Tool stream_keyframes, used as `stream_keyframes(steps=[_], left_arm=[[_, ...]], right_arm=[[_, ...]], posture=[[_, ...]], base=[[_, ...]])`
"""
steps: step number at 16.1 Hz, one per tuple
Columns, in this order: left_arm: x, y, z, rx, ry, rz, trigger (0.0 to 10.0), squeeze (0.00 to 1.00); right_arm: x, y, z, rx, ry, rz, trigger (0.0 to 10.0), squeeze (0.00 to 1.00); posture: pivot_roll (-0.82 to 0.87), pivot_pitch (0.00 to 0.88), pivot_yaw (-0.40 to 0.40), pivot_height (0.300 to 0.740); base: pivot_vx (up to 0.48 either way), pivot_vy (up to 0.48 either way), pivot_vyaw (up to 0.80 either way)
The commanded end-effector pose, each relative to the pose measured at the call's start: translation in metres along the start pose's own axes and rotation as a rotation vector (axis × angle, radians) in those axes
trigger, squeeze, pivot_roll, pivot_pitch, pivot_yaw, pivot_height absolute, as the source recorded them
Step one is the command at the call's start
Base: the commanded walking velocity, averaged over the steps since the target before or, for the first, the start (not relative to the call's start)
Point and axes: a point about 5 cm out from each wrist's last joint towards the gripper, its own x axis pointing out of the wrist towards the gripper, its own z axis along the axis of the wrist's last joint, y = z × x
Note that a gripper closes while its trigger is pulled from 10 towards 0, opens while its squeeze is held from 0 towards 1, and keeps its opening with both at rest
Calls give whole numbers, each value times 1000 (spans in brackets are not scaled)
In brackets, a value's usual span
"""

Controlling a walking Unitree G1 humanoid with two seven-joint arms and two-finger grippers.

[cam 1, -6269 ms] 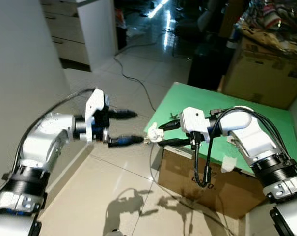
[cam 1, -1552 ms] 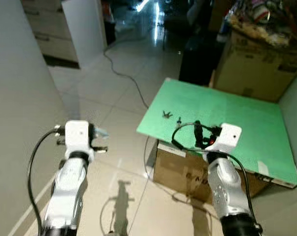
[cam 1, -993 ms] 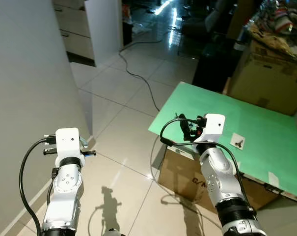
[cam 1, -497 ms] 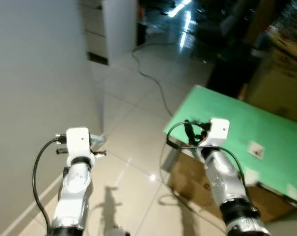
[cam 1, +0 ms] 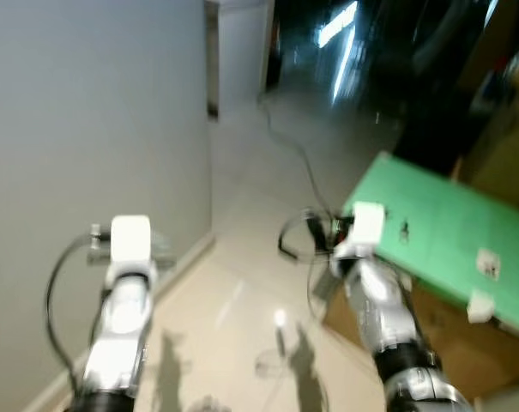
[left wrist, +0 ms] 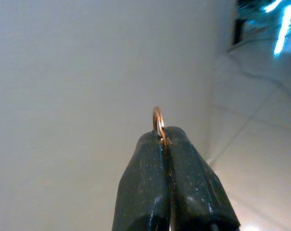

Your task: Hang keys on a hook

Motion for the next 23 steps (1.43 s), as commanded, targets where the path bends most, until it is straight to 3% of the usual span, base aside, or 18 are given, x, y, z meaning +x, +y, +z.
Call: stream_keyframes(steps=[1, 6, 12, 13, 14, 15, 17, 18, 19, 23], left_arm=[[1, -7, 2, 3, 0, -11, 10000, 0], [4, -12, 5, -20, -7, -7, 10000, 0], [8, -8, 4, -18, 3, 8, 10000, 0], [9, -6, 5, 10, -16, -3, 10000, 0], [10, -7, 6, 8, -24, -17, 10000, 0], [10, -7, 6, -29, -20, -23, 10000, 0], [11, -9, 7, -81, -13, -19, 10000, 0], [12, -9, 7, -105, -4, -7, 10000, 0], [12, -11, 7, -137, 0, -5, 10000, 0], [8, -17, 5, -136, 14, -5, 10000, 0]], right_arm=[[2, -5, 5, 6, -17, -6, 10000, 341], [4, -6, 4, -5, -3, 9, 10000, 392], [1, 2, -4, -23, 20, 63, 10000, 443], [-1, -4, -10, -57, 40, 5, 10000, 306], [-3, -7, -15, -86, 65, -39, 10000, 0], [-4, -7, -15, -92, 62, -27, 10000, 0], [-5, -6, -14, -77, 42, -20, 10000, 220], [-5, -6, -14, -73, 43, -24, 10000, 263], [-4, -5, -14, -72, 40, -22, 10000, 369], [-1, -6, -11, -69, 44, -17, 10000, 537]], posture=[[89, 0, -17, 740], [89, 0, -16, 740], [92, 0, -13, 740], [90, 0, -13, 740], [87, 0, -11, 740], [82, 0, -8, 740], [76, 0, -8, 740], [75, 0, -8, 740], [76, 0, -10, 740], [79, 0, -30, 740]], base=[[0, -480, 400], [0, -478, 400], [0, 0, 400], [0, 0, 0], [0, 0, 0], [0, 0, 0], [152, 0, 597], [390, 0, 587], [454, 0, 575], [250, 0, 577]])
